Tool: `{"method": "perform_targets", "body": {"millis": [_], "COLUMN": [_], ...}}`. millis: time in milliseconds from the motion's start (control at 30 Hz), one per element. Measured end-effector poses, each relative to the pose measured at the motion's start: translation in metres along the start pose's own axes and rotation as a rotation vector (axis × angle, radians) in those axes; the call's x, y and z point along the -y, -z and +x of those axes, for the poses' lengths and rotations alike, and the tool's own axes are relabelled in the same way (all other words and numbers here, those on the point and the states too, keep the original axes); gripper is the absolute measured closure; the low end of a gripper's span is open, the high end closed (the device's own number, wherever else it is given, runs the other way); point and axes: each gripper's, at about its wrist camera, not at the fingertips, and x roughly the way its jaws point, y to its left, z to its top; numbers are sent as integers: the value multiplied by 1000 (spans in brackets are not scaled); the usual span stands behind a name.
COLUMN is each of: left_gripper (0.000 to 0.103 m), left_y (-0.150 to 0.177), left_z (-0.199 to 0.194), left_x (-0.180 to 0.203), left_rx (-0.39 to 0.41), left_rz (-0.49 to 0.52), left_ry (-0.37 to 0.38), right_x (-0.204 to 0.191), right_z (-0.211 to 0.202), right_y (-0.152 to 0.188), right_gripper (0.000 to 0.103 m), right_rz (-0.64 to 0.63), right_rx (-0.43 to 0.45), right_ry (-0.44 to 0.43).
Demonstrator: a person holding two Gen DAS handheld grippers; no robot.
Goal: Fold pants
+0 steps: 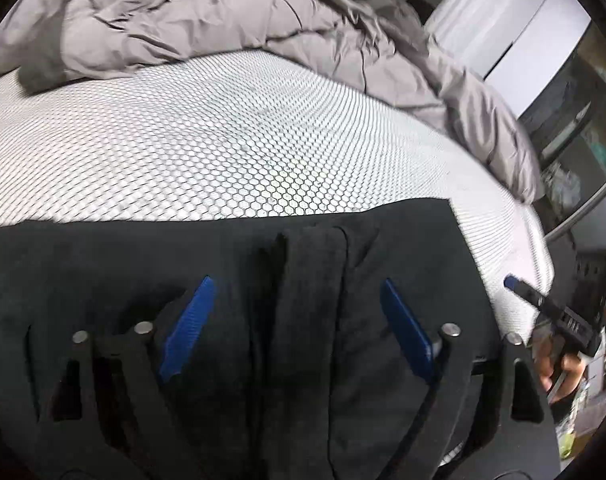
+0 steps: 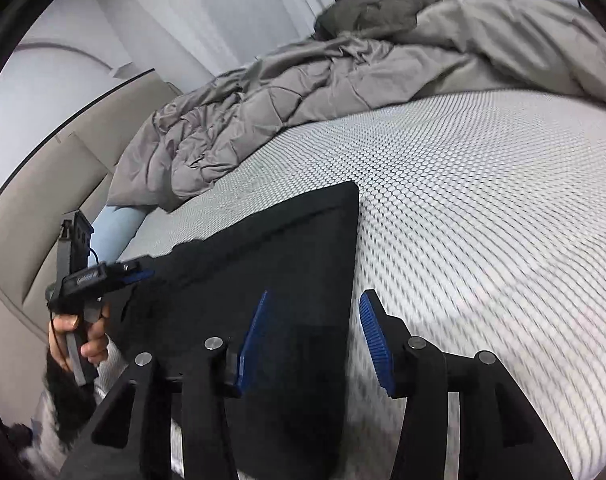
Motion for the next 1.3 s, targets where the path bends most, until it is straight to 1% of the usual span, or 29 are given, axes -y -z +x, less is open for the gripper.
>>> {"method": "perform_targets", "body": {"millis": [33, 67, 100, 133, 167, 200, 267, 333, 367, 400, 433, 467, 500, 533, 600, 633, 700, 767, 800, 833, 900, 1000, 1033, 1067, 1100, 1200, 1267, 1300], "left_gripper": [41, 49, 61, 65, 67, 72, 90, 90, 89, 89, 87, 86, 77, 66, 44, 40, 40, 40, 40, 37, 35, 34, 34, 34, 34, 34, 34, 34], "left_y": [-3, -5, -6, -7, -7, -7, -11, -14, -15, -15, -14, -13, -13, -12, -11, -10, -3, 7, 14, 21, 36, 55, 61, 66, 72, 90, 106, 111], "left_z": [12, 20, 31, 38, 40, 40, 30, 21, 19, 23, 33, 37, 41, 39, 28, 22, 8, -9, -17, -25, -35, -28, -21, -16, -5, 16, 18, 19], "left_x": [0, -2, -3, -3, -2, 0, -1, -3, -5, -8, -13, -17, -23, -28, -32, -32, -31, -23, -16, -7, 10, 54, 73, 88, 106, 152, 174, 182], "left_rx": [-27, -47, -77, -90, -82, -64, -22, 10, 22, 15, -8, -21, -35, -29, -1, 15, 43, 64, 89, 111, 132, 119, 106, 99, 86, 52, 62, 66], "left_rz": [-10, -28, -48, -50, -39, -26, -35, -35, -28, -22, -31, -45, -76, -99, -129, -135, -138, -112, -85, -55, -18, 52, 87, 112, 150, 283, 329, 331], "left_ry": [-5, 3, 33, 62, 62, 55, 79, 89, 68, 18, -22, -20, -20, -22, -78, -97, -98, -88, -79, -71, -51, 18, 29, 30, 34, 31, 30, 45], "right_x": [9, 17, 25, 30, 33, 34, 35, 34, 34, 33, 33, 33, 32, 32, 31, 29, 27, 26, 25, 24, 17, 5, 2, 1, 1, 5, 3, 3], "right_z": [11, 19, 25, 33, 39, 45, 46, 45, 45, 45, 43, 40, 40, 40, 41, 40, 37, 31, 30, 30, 29, 28, 26, 23, 20, 11, 1, -5], "right_y": [-6, -8, -9, -7, -5, -4, -4, -8, -10, -12, -12, -13, -13, -12, -10, -8, -4, 2, 6, 9, 18, 33, 39, 48, 55, 83, 94, 93], "right_gripper": [55, 55, 55, 55, 55, 55, 55, 55, 55, 55, 55, 55, 55, 55, 55, 55, 55, 55, 55, 55, 55, 55, 62, 71, 85, 86, 85, 79], "right_rz": [26, 51, 78, 108, 118, 114, 95, 92, 93, 92, 90, 87, 82, 83, 83, 80, 74, 71, 69, 69, 40, -21, -36, -48, -47, -1, 1, 3], "right_rx": [-17, -25, -36, -56, -85, -104, -109, -99, -90, -86, -81, -77, -77, -79, -87, -87, -91, -100, -118, -133, -162, -187, -193, -190, -186, -191, -182, -171], "right_ry": [-9, -17, -21, -21, -23, -18, -6, -10, -13, -15, -15, -13, -10, -9, -6, -1, -5, -18, -30, -44, -67, -76, -71, -56, -56, -58, -61, -69]}}
